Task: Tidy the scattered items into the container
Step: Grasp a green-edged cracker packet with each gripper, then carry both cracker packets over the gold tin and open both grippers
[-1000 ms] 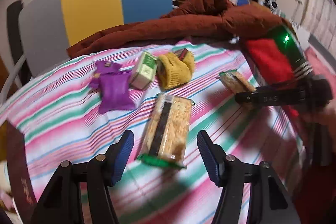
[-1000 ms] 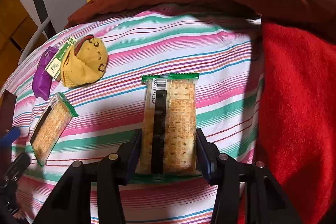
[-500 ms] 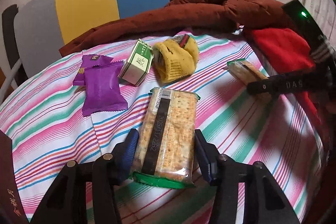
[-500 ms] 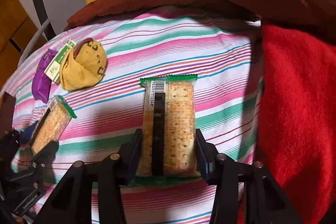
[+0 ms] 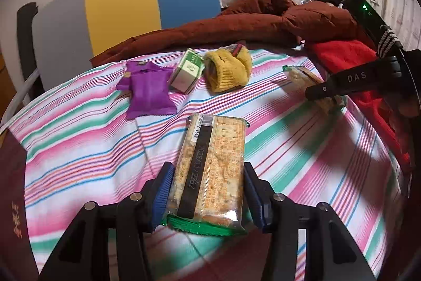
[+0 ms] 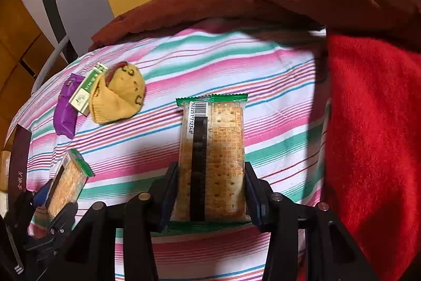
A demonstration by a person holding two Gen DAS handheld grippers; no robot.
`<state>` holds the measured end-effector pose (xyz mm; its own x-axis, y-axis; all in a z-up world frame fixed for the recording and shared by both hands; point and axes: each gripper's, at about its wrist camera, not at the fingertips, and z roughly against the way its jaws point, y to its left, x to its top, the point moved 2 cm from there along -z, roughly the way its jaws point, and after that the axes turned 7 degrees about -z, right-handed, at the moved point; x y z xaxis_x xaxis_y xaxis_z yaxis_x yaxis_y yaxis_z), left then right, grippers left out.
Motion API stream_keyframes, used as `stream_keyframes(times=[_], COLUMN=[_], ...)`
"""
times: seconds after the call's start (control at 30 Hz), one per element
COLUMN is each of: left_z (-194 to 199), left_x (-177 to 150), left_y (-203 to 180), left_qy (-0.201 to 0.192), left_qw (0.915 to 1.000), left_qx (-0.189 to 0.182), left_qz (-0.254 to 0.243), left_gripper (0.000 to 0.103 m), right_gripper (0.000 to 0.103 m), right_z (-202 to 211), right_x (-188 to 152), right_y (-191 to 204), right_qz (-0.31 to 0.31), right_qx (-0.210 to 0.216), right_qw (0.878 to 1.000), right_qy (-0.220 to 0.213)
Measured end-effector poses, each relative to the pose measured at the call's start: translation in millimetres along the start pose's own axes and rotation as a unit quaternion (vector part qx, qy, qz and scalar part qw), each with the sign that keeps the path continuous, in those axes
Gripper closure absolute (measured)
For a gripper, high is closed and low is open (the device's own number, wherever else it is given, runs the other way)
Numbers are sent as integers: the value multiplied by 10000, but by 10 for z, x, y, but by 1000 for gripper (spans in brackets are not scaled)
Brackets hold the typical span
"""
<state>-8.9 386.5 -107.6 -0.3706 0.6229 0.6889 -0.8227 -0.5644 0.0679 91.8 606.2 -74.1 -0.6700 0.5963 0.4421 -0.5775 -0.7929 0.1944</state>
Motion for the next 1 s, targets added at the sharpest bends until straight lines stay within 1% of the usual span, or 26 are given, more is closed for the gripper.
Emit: stream_keyframes(times=[0.03, 0.1, 0.3, 0.33, 0.37, 0.43, 0.57, 0.67, 0.7, 0.77, 0.8, 0.87, 0.93, 1.0], left_z=[27, 84, 211, 229, 248, 277, 331, 398, 435, 546, 595, 713, 825, 927], left_x=[-23, -72, -214, -237, -261, -305, -398, -435, -445, -460, -466, -479, -489, -494], left_y=[13, 40, 148, 169, 195, 225, 288, 341, 353, 367, 381, 444, 519, 597], left_qy=[-16, -63, -93, -89, -87, -81, -35, 41, 10, -85, -120, -199, -273, -345], left_qw=[10000, 9998, 9983, 9980, 9975, 9968, 9953, 9944, 9947, 9962, 9962, 9952, 9936, 9917], left_qx=[-4, -46, -48, -69, -97, -138, -200, -160, -154, -30, -22, -73, -94, -112], left_qz=[59, 183, 565, 621, 689, 777, 948, 1047, 1021, 870, 858, 958, 1095, 1236], left_gripper=[51, 51, 51, 51, 51, 51, 51, 52, 52, 52, 54, 54, 54, 54], right_gripper=[56, 56, 56, 56, 56, 56, 56, 56, 56, 56, 56, 56, 56, 56], right_z=[47, 34, 182, 224, 110, 77, -34, -71, -83, -108, -110, -82, -30, 35], right_x=[-14, 37, 103, 91, 164, 189, 223, 231, 228, 218, 211, 182, 125, 60], right_y=[13, 198, 420, 471, 524, 608, 713, 776, 794, 838, 865, 941, 1089, 1298], right_qz=[19, 90, 487, 632, 705, 853, 1021, 1180, 1216, 1231, 1223, 1170, 1166, 1294], right_qx=[18, 25, 93, 61, 39, 12, -26, -47, -38, -39, -7, 111, 317, 505], right_qw=[10000, 9997, 9964, 9949, 9941, 9920, 9902, 9882, 9882, 9887, 9890, 9898, 9897, 9870], right_qy=[-65, -218, -683, -784, -828, -928, -951, -979, -935, -858, -829, -802, -771, -812])
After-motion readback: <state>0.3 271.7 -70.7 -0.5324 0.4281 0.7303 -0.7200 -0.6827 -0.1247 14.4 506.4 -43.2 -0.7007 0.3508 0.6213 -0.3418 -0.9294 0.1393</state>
